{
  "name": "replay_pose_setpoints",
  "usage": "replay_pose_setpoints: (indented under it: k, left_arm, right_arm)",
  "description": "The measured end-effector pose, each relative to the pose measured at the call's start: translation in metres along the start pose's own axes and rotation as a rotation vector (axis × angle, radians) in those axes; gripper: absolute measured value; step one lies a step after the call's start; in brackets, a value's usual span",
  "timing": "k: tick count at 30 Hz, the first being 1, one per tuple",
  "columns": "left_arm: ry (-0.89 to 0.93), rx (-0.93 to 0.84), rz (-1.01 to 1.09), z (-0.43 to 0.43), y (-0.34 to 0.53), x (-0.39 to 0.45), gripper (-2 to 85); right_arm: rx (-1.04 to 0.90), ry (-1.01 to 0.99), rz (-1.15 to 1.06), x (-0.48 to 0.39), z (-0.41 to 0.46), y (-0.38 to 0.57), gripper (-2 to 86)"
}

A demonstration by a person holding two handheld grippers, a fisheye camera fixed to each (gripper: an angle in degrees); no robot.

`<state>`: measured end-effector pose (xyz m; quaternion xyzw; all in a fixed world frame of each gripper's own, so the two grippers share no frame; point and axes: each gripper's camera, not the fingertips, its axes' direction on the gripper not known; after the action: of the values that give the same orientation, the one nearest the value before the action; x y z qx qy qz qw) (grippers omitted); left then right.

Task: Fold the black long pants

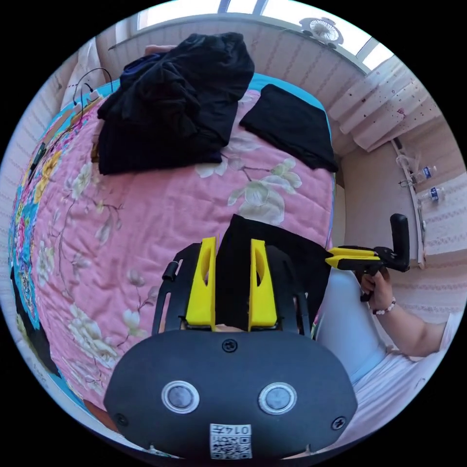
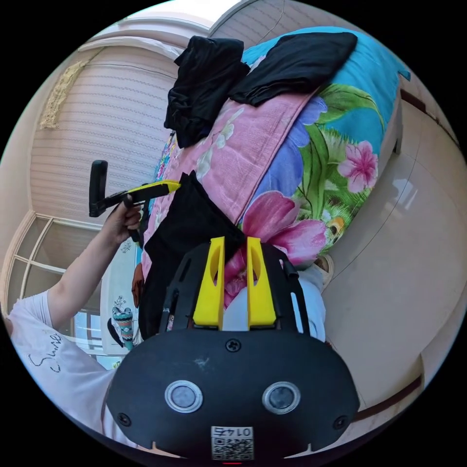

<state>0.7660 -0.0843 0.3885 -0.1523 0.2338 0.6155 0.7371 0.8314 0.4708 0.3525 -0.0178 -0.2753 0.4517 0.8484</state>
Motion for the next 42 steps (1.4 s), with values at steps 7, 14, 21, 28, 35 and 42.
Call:
replay_pose_setpoints:
  k: [7, 14, 21, 28, 35, 42]
  left_arm:
    - [-0.021, -0.002, 0.076, 0.014, -0.01, 0.008, 1.1]
    - [-0.023, -0.007, 0.136, 0.007, -0.015, 0.01, 0.2]
    - [-0.002, 0.008, 0.151, 0.0, -0.002, 0.01, 1.4]
    - [-0.047, -0.07, 0.155, 0.017, 0.018, 0.013, 5.9]
    - [-0.094, -0.032, 0.232, -0.007, 0.047, 0.025, -0.4]
    - [-0.025, 0.002, 0.174, -0.02, 0.051, 0.015, -0.3]
  right_arm:
    - [0.038, -0.167, 0.013, 0.022, -0.016, 0.002, 2.5]
    - [0.084, -0.281, -0.012, 0.022, -0.035, 0.0, 1.3]
    - [0.069, -0.225, -0.028, 0.012, -0.031, -0.003, 1.0]
    - [0.073, -0.221, 0.005, 0.004, -0.019, -0.001, 0.9]
    - [0.071, -0.219, -0.004, -0.025, -0.008, -0.005, 0.8]
    - [0.169, -0.261, 0.023, -0.052, -0.011, -0.024, 0.7]
